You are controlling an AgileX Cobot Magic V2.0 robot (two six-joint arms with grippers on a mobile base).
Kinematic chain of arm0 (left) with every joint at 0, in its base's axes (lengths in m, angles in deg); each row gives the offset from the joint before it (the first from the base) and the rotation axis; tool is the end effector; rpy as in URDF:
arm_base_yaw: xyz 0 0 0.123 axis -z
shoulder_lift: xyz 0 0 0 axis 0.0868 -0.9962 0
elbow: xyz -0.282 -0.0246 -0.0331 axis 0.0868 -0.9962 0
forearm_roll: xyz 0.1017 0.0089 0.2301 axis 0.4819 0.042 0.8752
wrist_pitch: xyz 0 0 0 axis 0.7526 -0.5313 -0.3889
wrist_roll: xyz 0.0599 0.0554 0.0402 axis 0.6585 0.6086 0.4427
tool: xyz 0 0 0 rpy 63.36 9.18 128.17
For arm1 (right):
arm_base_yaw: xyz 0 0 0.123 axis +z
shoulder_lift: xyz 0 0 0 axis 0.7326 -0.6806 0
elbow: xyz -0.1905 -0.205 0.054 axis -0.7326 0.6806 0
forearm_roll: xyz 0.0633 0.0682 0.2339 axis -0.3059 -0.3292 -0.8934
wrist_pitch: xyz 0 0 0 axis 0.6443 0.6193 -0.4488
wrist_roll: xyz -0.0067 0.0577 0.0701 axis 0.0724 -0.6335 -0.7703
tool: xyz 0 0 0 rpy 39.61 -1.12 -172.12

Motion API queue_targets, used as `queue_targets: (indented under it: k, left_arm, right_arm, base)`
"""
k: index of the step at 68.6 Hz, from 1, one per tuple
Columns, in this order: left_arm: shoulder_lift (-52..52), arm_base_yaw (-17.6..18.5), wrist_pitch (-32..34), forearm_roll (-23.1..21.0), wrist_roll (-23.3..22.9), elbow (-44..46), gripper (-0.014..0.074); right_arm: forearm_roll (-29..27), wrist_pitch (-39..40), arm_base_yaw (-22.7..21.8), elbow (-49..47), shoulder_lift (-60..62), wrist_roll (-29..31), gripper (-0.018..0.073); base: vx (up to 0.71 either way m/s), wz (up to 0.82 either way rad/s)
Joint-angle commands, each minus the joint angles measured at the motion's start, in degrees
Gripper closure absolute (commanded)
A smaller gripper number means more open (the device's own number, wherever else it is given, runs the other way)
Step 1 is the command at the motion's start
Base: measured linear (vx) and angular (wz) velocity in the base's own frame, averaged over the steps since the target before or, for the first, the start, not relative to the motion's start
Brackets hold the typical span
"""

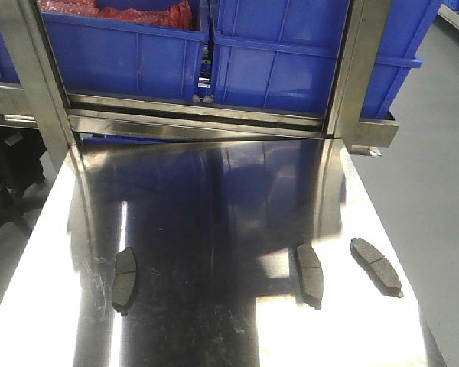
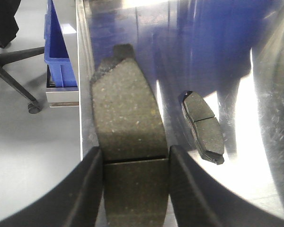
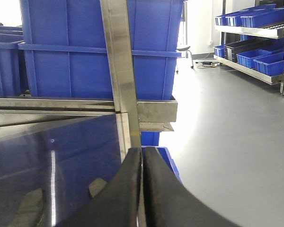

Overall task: Move and align brake pads A on conveyor
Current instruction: 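Lift the grasped brake pad off the table with the left gripper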

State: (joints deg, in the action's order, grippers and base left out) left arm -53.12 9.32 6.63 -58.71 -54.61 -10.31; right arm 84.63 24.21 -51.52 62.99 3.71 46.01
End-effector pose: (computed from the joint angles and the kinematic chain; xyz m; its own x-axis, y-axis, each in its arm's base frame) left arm 0.1252 -0.0144 0.2843 -0.6311 -0.0350 -0.7749 0.0655 0.9930 -0.0982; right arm 0.0568 -0.0039 0.1969 -0.0091 0.0617 -0.9981 0.0742 0.9954 0.0609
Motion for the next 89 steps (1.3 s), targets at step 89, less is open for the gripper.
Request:
queue_targets:
  k: [89]
  left_arm:
    - [0.2,0.3,4.3,-0.5,0.0,1.7,0.0538]
  right_arm:
    - [3.1,-9.5,-0.2,-18.3,-11.6,1.0,0.0564]
  base:
    - [0.0,0.0]
